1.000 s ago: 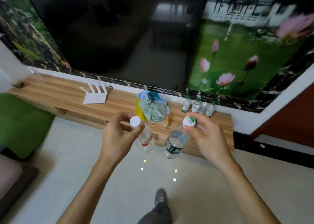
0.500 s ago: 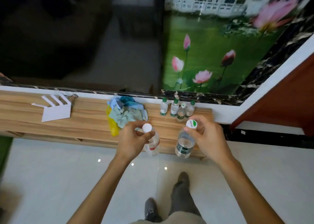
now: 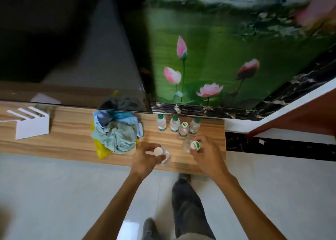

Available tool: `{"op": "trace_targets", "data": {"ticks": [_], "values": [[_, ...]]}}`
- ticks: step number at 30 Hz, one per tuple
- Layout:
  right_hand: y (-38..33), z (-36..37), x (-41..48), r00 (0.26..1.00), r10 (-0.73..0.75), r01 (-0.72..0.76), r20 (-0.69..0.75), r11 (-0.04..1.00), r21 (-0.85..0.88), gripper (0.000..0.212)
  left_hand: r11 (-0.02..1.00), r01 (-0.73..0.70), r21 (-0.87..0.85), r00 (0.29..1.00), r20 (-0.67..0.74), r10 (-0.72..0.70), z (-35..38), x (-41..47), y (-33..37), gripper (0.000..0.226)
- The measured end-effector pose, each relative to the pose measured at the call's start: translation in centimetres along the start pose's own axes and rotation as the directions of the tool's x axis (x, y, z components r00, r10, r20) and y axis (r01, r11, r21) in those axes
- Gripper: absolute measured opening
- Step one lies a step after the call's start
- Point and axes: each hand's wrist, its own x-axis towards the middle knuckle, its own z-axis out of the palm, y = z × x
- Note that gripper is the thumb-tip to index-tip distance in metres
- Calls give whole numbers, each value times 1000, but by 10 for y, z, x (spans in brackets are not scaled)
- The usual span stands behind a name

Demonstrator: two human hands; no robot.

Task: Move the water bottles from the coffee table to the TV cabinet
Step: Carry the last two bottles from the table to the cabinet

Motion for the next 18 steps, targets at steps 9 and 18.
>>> {"op": "trace_targets", "data": {"ticks": [9, 18], "values": [[75, 20, 105, 978, 97, -83, 182, 993, -85, 18, 959, 228, -168, 974, 25, -227, 81, 95, -5, 21], [123, 54, 173, 868, 270, -244, 417, 963, -117, 34, 953, 290, 84, 957, -7, -291, 140, 166, -44, 23]]}}
